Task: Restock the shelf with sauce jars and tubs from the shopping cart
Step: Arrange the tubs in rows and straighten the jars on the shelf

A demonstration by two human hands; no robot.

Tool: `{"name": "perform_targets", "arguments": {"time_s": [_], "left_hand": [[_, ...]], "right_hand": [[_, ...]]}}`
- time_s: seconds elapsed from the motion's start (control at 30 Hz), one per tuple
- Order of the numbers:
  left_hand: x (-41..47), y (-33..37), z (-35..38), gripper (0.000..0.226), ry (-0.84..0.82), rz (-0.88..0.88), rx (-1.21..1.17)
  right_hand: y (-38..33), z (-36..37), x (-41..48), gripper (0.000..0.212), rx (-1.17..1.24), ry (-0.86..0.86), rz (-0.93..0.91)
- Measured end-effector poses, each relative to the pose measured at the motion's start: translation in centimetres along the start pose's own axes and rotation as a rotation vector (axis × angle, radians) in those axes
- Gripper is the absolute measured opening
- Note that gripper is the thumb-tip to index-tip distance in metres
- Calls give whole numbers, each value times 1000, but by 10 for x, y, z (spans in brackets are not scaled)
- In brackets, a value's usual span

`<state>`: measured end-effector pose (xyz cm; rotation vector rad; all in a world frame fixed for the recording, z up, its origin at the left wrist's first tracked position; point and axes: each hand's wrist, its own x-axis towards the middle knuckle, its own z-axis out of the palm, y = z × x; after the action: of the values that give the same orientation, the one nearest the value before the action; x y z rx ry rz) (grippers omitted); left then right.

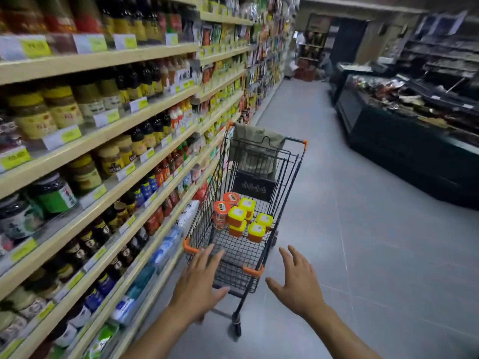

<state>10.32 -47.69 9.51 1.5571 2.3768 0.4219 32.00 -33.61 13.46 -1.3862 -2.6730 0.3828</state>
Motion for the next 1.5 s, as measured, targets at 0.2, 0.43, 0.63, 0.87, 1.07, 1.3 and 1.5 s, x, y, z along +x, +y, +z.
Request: {"name": "perform_targets", "arguments": {"time_s": [0.2,0.43,0.63,0.87,1.07,1.3,1.5], "left_hand": [[99,-24,4,94,-89,10,-8],[192,-38,14,94,-183,-19,-5],[269,-48,42,95,-281,-92,3],[370,-48,81,94,-376,-285,-92],[437,-45,114,94,-421,-476,-168],[500,-53,175,99,-469,-682,-129],[547,-56,205,112,-397,-790,-80]], "right_hand": [[-3,20,97,88,5,-87,53],[10,34,200,89,-7,-155,63],[36,61,298,92,-21,-249,-1],[77,96,434,90,-91,-423,-135],[112,139,540,92,-192,-653,-241],[130,205,622,93,-272,-790,-298],[132,251,663,107,-254,-791,-282]]}}
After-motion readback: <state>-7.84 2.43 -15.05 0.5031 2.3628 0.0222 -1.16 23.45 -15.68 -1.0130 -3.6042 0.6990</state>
